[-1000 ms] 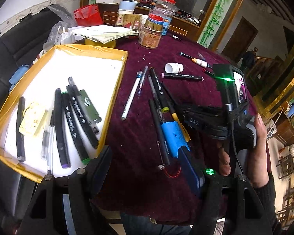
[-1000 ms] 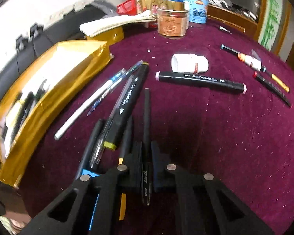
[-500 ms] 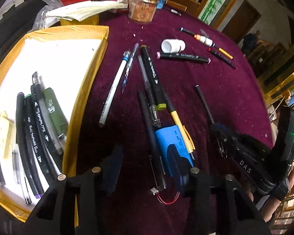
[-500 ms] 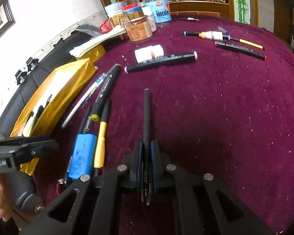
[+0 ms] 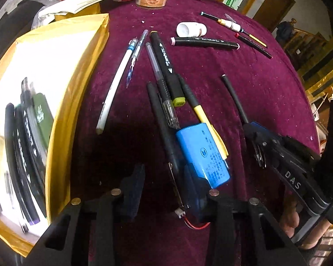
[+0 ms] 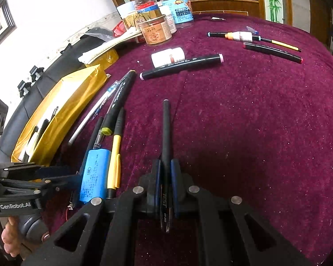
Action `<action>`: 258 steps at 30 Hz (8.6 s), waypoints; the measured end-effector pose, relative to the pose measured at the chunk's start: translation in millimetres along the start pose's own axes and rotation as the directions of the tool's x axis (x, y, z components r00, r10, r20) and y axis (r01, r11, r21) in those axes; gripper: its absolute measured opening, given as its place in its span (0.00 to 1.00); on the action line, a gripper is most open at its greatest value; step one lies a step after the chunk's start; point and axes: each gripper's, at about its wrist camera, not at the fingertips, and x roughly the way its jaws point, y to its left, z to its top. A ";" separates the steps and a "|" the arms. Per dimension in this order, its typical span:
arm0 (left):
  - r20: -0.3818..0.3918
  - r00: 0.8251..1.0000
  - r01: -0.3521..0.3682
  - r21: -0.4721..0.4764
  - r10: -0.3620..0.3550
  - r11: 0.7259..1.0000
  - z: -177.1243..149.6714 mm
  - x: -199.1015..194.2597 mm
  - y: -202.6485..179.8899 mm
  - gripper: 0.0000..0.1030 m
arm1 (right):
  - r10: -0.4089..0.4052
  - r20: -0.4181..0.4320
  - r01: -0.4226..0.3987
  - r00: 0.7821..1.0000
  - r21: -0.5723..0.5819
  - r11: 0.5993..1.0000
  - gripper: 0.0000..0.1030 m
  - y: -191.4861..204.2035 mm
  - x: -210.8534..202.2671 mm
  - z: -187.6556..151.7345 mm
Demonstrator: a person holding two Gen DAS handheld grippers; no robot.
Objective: Organize rigid objects
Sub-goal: 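Grasp a thin black pen with the right tool while the left tool grasps a black pen, then lower both pens into the tray and open both tools, then grasp the blue battery pack with the left tool while the right tool grasps the yellow pen, then carry battery pack and yellow pen into the tray and open both tools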
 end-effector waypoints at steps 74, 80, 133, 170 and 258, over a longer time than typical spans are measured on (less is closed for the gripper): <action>0.243 0.970 0.069 -0.375 0.026 0.925 -53.1 -73.0 186.7 0.11 | 0.182 -0.080 -0.199 0.980 -0.347 0.917 0.09 242.1 50.9 18.7; 0.251 0.966 0.049 -0.387 0.054 0.921 -56.5 -73.9 187.4 0.12 | 0.172 -0.087 -0.192 0.981 -0.352 0.916 0.09 244.8 56.6 17.7; 0.290 0.957 0.076 -0.156 -0.028 0.985 -63.1 -85.5 42.9 0.65 | 0.117 -0.018 -0.118 0.993 -0.055 0.992 0.32 51.7 -5.4 -13.5; 0.297 0.951 0.127 -0.121 -0.086 0.985 -62.2 -94.3 49.2 0.65 | 0.034 -0.183 -0.086 0.982 -0.287 0.954 0.13 74.0 38.3 25.0; 0.360 0.933 0.141 -0.316 -0.019 0.938 -55.9 -126.6 146.9 0.36 | 0.385 0.046 -0.368 0.922 -0.205 0.907 0.09 171.9 -16.9 14.8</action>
